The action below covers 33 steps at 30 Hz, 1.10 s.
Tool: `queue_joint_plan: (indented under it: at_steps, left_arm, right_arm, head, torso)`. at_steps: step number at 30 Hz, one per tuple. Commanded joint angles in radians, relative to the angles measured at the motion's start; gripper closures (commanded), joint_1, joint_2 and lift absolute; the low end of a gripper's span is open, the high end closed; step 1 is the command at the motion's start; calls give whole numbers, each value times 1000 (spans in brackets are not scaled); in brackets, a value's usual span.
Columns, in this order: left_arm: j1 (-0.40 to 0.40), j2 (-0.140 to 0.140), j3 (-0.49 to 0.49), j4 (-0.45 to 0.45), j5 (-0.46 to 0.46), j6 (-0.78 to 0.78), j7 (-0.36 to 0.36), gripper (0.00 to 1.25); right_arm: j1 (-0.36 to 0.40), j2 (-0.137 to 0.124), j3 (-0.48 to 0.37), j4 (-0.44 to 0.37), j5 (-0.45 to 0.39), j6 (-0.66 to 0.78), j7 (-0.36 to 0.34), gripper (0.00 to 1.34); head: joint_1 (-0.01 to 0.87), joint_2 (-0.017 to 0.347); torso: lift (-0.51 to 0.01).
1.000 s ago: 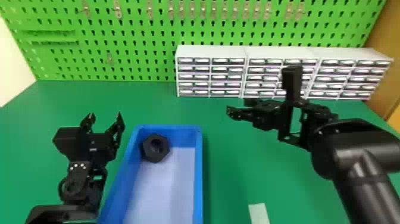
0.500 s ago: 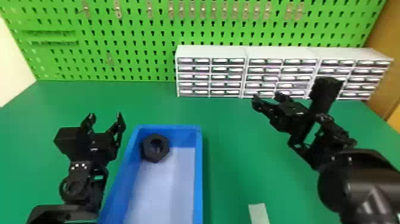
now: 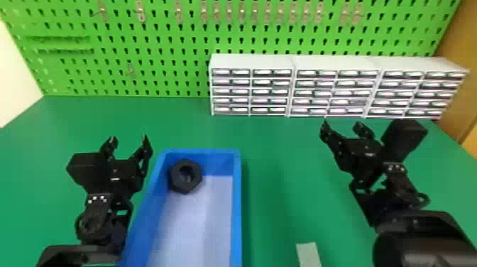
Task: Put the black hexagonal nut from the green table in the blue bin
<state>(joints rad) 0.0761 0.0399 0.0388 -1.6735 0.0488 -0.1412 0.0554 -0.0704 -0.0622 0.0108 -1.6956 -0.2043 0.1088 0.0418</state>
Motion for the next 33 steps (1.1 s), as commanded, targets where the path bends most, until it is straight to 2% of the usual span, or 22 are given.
queue_joint_plan:
  at_steps: [1, 5, 11, 33]
  left_arm:
    - [-2, 0, -10, 0, 11, 0, 1, 541]
    - [1, 0, -19, 0, 16, 0, 1, 541]
    - [14, 0, -11, -5, 14, 0, 1, 541]
    - [10, 0, -27, -11, 20, 6, 4, 541]
  right_arm:
    - [7, -8, 21, 40, 23, -70, -23, 421]
    - [14, -5, 23, 53, 62, -89, -37, 421]
    - [15, -10, 37, 63, 72, -101, -43, 421]
    - [18, -10, 25, 60, 54, -112, -43, 423]
  head:
    - [657, 57]
    - [657, 57]
    - [657, 57]
    - [657, 57]
  torso:
    - [-95]
    - [-95]
    - [-95]
    - [-95]
